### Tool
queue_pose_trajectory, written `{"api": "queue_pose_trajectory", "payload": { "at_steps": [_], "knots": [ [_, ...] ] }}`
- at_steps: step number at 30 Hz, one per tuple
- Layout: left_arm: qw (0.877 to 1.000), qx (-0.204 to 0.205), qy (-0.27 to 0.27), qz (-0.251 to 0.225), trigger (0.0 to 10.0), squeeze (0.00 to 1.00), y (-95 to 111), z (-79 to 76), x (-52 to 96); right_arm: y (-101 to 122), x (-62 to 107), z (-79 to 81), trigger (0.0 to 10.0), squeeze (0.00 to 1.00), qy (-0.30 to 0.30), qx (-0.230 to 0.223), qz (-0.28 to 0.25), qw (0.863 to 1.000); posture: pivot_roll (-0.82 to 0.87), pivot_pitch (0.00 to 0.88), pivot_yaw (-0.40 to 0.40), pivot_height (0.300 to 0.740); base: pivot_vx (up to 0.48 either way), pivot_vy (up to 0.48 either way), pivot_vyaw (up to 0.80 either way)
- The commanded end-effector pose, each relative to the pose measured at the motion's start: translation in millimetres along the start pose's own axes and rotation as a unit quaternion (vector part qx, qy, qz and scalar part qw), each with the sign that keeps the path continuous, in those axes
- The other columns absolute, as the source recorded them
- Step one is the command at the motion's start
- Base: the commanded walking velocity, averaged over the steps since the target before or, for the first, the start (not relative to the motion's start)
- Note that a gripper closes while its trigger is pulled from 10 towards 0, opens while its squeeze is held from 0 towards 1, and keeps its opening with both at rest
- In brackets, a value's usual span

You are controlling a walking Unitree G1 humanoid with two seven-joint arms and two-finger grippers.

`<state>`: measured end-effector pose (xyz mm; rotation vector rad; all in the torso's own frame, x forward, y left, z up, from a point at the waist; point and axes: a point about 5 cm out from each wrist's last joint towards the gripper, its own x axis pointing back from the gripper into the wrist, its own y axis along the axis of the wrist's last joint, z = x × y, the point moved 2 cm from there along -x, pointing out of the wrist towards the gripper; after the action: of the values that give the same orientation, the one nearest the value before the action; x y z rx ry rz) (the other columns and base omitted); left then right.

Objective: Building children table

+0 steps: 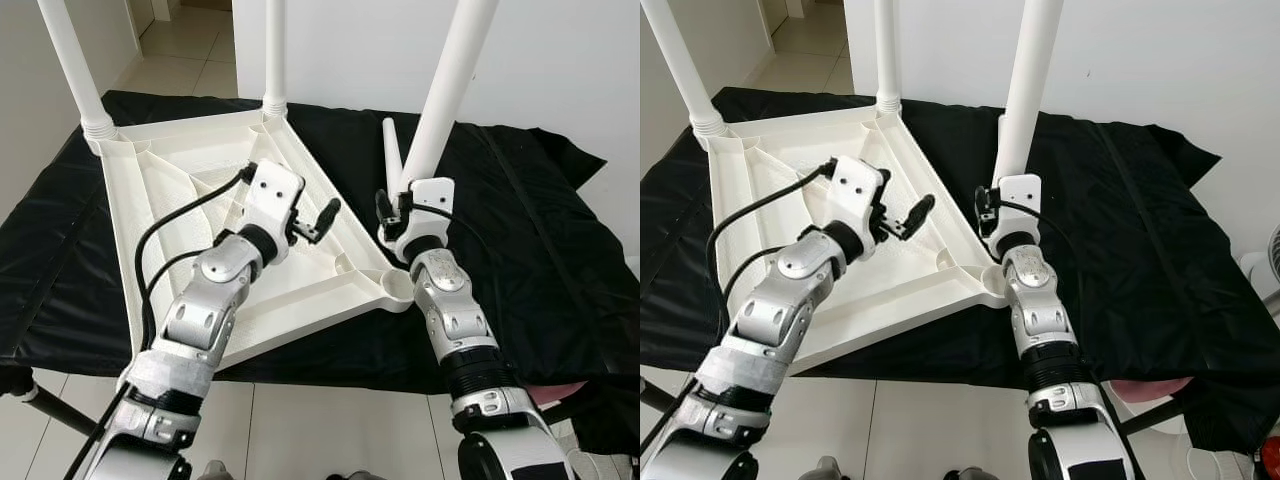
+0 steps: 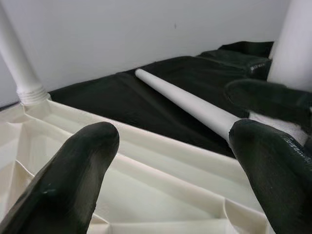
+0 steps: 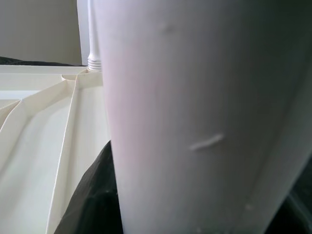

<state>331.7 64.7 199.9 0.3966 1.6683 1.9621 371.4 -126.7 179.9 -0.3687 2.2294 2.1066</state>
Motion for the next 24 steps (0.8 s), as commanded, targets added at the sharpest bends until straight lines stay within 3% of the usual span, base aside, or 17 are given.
{"api": "queue_pose_trajectory", "payload": {
  "at_steps": [1, 16, 24],
  "knots": [
    [0.997, -0.001, -0.076, -0.008, 10.0, 0.0, 2.1, -16.4, 2.2, 0.7, 3.2, -2.7, 10.0, 0.0, -0.001, 0.001, -0.008, 1.0, 0.05, 0.029, -0.067, 0.74, 0.0, 0.0, 0.0],
    [0.983, 0.025, -0.183, -0.007, 10.0, 0.0, -6.8, -54.3, 18.0, -8.4, 17.4, 3.0, 10.0, 0.0, 0.018, 0.016, -0.018, 1.0, 0.05, 0.009, -0.069, 0.74, 0.0, 0.0, 0.0],
    [0.98, 0.032, -0.198, 0.006, 10.0, 0.0, -13.3, -62.3, 22.2, -15.1, 22.8, 4.0, 10.0, 0.0, 0.01, 0.012, -0.005, 1.0, 0.05, 0.004, -0.072, 0.74, 0.0, 0.0, 0.0]
  ]
}}
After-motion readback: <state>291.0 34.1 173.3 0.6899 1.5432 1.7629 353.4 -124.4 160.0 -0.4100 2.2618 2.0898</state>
